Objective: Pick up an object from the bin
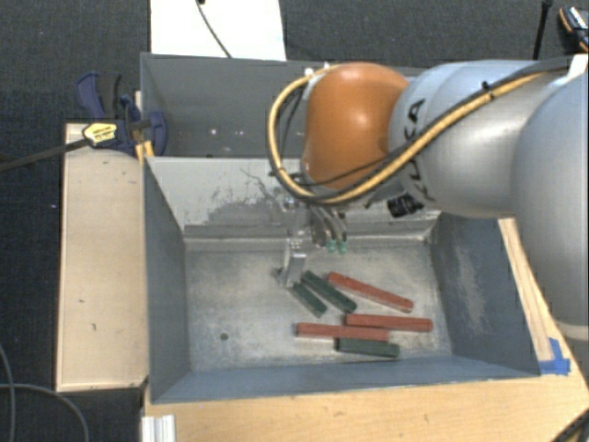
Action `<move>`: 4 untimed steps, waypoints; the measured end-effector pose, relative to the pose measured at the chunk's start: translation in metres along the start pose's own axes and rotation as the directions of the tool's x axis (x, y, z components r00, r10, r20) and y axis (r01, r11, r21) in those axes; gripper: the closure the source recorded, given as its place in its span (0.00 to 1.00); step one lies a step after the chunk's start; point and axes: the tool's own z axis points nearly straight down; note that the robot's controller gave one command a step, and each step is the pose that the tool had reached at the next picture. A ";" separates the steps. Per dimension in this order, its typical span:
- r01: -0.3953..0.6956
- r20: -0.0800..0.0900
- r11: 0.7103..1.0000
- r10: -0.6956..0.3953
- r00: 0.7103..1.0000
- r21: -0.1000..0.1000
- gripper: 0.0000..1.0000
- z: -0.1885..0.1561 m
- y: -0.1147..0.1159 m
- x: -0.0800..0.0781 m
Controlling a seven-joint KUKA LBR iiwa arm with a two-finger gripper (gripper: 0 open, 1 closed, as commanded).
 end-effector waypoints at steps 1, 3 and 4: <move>-0.001 0.000 1.000 0.001 1.000 0.000 0.00 0.000 0.000 0.000; -0.080 0.001 0.997 0.080 0.997 0.001 0.00 0.024 -0.065 0.002; -0.226 0.001 0.974 0.226 0.974 0.001 0.00 0.044 -0.073 0.010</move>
Offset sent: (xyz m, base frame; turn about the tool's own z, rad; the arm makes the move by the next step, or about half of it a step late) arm -0.0064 -0.0749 -0.0506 0.0638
